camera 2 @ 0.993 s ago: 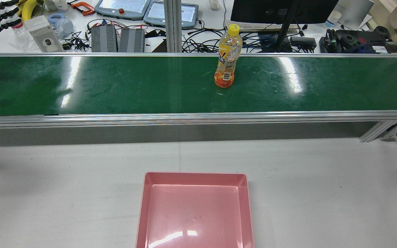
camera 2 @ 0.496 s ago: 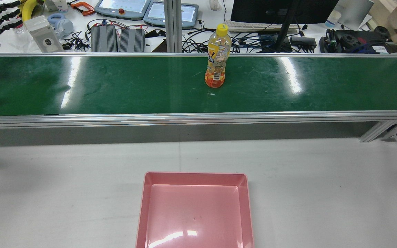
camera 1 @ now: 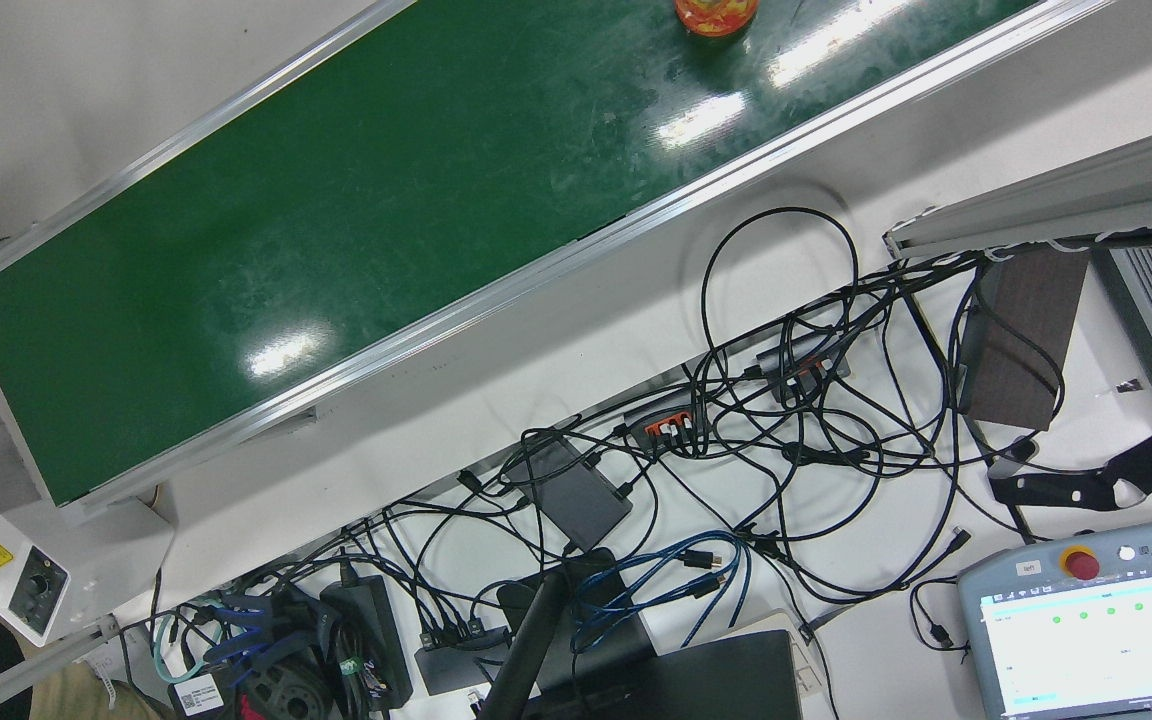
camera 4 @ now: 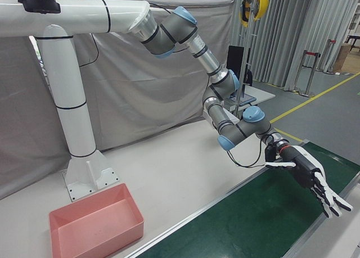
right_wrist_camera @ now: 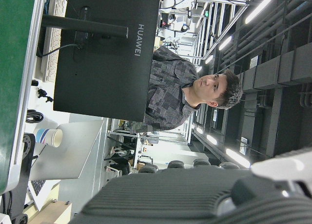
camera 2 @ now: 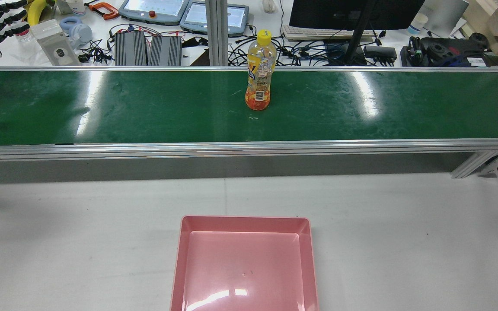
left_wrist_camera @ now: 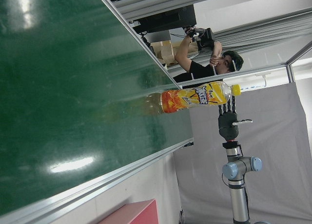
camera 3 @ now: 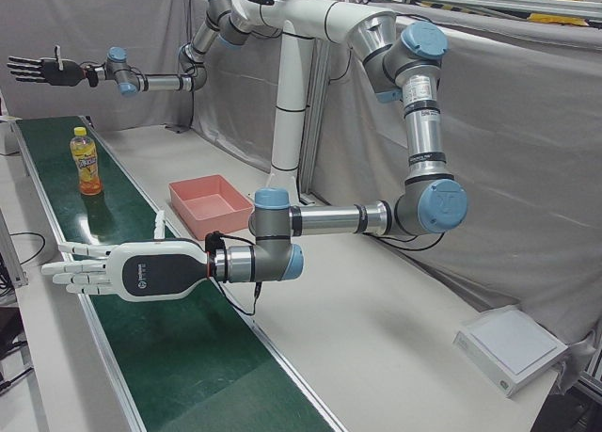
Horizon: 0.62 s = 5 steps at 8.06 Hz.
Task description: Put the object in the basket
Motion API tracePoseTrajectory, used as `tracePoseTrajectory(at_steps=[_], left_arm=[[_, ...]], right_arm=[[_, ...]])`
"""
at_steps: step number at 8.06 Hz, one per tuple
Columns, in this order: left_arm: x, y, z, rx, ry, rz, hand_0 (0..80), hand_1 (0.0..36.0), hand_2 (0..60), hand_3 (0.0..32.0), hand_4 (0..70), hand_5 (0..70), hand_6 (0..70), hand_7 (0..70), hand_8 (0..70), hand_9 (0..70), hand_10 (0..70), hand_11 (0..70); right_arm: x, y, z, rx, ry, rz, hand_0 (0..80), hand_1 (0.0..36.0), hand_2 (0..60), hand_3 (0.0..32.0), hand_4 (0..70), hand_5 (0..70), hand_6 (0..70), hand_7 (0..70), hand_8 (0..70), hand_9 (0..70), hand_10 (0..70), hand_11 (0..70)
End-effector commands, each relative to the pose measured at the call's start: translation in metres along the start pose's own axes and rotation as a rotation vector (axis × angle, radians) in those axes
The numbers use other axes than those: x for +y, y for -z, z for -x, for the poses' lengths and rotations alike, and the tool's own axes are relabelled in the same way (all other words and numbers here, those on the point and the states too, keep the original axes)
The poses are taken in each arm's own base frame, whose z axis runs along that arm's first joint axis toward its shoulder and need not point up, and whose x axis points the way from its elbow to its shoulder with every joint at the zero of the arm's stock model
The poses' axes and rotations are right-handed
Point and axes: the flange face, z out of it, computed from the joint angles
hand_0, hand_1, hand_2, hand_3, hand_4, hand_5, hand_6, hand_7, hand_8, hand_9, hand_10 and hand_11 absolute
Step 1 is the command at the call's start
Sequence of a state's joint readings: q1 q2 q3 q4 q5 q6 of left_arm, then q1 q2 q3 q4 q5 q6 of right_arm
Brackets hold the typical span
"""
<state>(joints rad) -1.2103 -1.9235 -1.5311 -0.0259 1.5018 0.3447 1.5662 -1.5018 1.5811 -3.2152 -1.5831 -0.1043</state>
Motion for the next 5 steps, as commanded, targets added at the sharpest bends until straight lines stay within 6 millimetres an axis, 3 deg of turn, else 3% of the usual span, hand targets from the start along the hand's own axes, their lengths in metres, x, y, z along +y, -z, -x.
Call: tracePoseTrajectory(at_steps=[1,2,5], left_arm=[[0.002,-0.014,0.025,-0.033,0.009,0.006,48.6,5.3,0.0,0.0,16.3,9.4,0.0,0.0,4.2,8.3,8.3,13.0],[0.007,-0.022,0.043,-0.054,0.018,0.016,48.5,5.4,0.0,0.0,16.0,9.0,0.0,0.0,4.5,8.7,8.2,12.8],[0.009,-0.025,0.042,-0.05,0.019,0.026,48.6,5.3,0.0,0.0,15.6,9.1,0.0,0.0,4.5,8.7,8.2,12.8]], right_arm=[[0.0,0.0,0.0,0.0,0.0,0.0,0.0,0.0,0.0,0.0,0.0,0.0,0.0,0.0,0.0,0.0,0.0,0.0],[0.0,0.0,0.0,0.0,0.0,0.0,0.0,0.0,0.0,0.0,0.0,0.0,0.0,0.0,0.0,0.0,0.0,0.0],[0.0,0.0,0.0,0.0,0.0,0.002,0.0,0.0,0.0,0.0,0.0,0.0,0.0,0.0,0.0,0.0,0.0,0.0]])
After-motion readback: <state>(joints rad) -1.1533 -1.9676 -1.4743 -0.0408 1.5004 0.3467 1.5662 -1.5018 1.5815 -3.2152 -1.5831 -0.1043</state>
